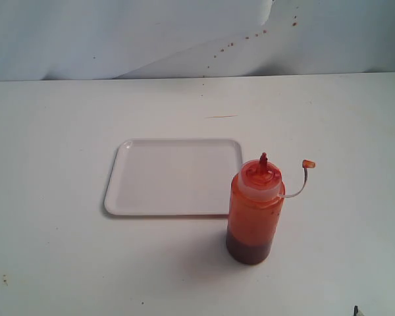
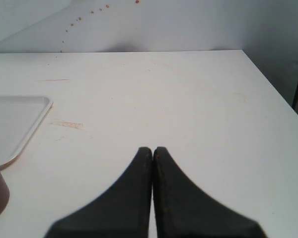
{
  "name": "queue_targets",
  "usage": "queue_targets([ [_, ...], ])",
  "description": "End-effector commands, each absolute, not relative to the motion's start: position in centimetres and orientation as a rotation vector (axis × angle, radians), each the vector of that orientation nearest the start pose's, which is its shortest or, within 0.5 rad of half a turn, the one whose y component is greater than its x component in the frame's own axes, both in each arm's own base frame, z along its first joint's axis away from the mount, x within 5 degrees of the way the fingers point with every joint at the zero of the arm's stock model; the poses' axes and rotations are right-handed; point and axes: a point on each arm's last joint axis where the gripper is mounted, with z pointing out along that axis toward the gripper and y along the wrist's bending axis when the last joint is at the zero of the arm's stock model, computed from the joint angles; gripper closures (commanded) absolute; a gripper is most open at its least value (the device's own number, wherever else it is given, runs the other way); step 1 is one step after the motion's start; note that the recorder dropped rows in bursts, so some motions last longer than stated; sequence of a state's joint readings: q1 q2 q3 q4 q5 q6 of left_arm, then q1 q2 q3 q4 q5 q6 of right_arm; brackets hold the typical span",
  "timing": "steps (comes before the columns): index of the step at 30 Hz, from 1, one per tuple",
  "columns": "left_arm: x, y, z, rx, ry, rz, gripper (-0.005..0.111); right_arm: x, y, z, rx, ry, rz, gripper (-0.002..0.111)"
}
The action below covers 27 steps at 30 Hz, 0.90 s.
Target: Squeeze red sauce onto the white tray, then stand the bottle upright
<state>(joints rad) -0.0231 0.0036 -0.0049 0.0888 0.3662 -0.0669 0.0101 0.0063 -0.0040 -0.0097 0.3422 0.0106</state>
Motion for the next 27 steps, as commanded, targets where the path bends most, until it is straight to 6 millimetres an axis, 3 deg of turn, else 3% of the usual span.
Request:
queue_targets([
  [1,5.33,0.13,18.16,0.014,1.834,0.017,0.107,5.35,0.03,18.24,-0.006,1.825,0.006,0.108],
  [27,5.44,0.37,18.62,0.082,1.781,0.111,0.107,5.35,0.03,18.24,-0.006,1.825,0.006,0.108],
])
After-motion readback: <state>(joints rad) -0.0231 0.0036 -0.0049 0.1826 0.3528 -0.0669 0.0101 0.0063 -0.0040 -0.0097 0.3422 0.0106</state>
